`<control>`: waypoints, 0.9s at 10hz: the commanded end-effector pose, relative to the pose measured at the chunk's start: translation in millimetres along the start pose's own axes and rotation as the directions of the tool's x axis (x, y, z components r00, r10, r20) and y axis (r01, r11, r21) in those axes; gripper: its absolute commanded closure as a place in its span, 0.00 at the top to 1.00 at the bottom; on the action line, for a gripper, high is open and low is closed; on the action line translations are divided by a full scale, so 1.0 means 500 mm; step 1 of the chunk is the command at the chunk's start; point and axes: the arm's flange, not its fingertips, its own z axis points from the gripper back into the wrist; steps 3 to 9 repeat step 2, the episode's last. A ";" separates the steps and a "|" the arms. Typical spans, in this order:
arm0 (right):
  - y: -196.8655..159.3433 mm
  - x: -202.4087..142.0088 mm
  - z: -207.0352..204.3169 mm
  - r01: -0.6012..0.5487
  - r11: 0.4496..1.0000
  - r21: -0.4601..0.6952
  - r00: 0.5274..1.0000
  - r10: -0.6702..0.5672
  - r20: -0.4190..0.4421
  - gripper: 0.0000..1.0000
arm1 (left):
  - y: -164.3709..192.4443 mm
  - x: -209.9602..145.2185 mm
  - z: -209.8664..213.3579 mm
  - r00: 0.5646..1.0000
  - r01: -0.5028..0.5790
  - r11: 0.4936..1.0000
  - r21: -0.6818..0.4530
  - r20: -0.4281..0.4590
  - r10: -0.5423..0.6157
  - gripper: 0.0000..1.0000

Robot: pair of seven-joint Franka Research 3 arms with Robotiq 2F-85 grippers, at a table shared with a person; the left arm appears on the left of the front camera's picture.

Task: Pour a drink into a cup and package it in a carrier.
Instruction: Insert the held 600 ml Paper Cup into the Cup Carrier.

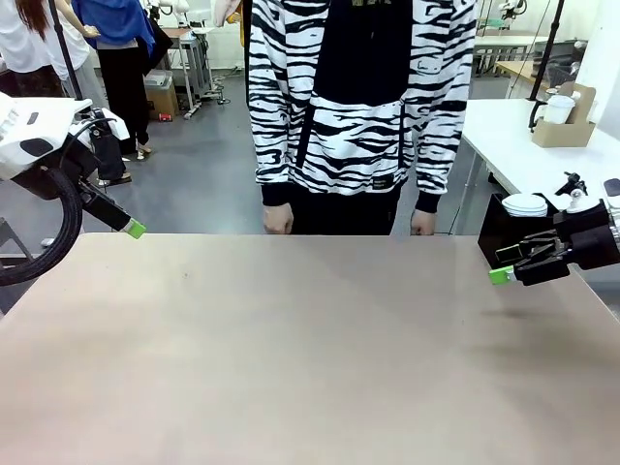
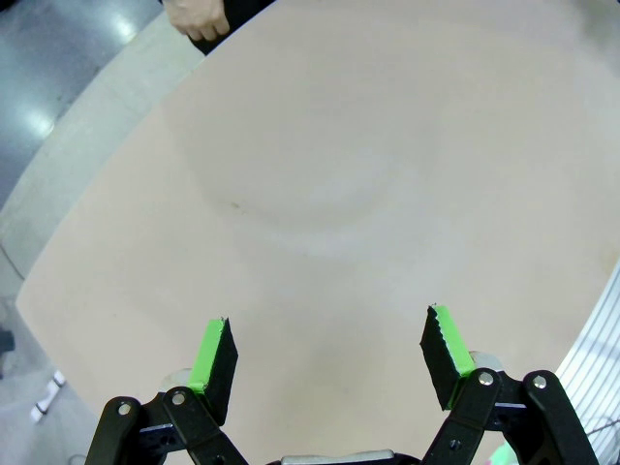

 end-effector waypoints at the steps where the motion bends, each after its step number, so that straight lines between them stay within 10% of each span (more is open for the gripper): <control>1: -0.001 -0.002 0.002 0.001 1.000 0.008 1.000 -0.001 0.006 1.00 | 0.001 0.002 0.004 1.000 -0.005 1.000 0.006 -0.008 0.005 0.95; 9: -0.001 -0.002 0.002 0.001 1.000 0.008 1.000 -0.001 0.006 1.00 | 0.001 0.002 0.004 1.000 -0.005 1.000 0.006 -0.008 0.005 0.95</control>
